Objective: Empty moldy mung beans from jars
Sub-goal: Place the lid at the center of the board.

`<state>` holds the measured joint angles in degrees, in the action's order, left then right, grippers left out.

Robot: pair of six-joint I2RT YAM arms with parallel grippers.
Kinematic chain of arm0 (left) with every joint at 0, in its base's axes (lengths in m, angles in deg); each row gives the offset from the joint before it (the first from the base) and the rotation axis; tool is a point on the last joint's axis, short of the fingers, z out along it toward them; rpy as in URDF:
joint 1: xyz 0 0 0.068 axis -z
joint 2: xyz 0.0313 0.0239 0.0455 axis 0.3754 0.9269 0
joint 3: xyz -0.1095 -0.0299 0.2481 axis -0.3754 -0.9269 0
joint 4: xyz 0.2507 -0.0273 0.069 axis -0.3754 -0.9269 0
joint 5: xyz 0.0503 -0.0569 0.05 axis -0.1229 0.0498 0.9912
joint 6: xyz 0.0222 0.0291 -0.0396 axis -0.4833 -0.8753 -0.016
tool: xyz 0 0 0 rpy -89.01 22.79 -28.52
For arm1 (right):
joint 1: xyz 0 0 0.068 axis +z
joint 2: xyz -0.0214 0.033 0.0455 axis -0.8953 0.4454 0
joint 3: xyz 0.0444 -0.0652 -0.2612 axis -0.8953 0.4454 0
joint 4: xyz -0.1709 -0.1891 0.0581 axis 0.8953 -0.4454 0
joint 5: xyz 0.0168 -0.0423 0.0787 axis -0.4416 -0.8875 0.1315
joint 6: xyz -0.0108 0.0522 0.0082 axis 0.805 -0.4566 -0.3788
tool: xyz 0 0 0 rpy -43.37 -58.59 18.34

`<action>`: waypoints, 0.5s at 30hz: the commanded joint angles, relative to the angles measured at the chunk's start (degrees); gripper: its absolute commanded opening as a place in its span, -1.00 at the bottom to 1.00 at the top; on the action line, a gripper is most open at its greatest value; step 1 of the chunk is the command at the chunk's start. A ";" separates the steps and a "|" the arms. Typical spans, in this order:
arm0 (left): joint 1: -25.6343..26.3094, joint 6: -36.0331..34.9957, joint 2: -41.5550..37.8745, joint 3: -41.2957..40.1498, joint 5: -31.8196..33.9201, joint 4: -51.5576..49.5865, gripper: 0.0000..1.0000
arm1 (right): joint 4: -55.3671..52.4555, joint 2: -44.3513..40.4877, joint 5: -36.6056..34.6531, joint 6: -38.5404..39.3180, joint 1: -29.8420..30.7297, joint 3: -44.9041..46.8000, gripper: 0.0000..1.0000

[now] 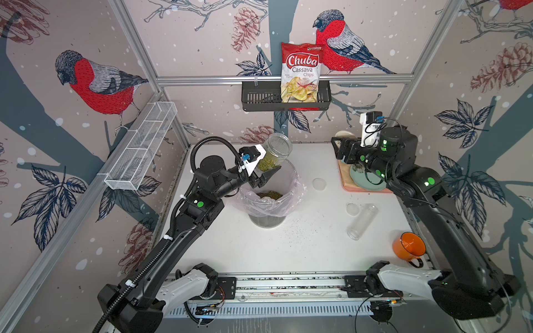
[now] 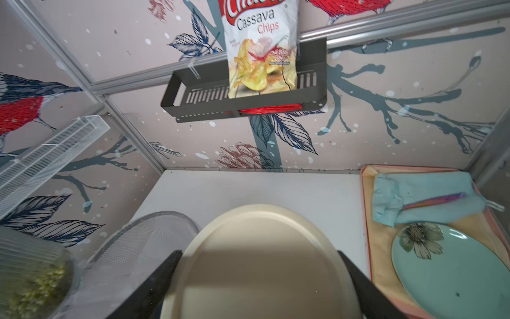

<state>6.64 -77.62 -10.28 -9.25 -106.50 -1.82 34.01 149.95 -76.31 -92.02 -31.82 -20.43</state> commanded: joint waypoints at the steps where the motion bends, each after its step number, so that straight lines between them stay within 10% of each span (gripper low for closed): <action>1: -0.04 -0.83 -0.66 -0.25 2.09 6.52 -1.00 | 1.29 -0.60 -3.62 -1.11 -0.08 3.15 0.36; 15: -0.05 -1.07 -1.06 -0.21 3.59 6.51 -1.00 | 5.43 -2.64 -8.68 -1.87 -0.17 14.46 0.33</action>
<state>6.64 -78.01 -10.82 -9.75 -103.90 -1.80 37.14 147.44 -83.08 -93.77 -31.87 -5.59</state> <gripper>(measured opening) 0.772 0.809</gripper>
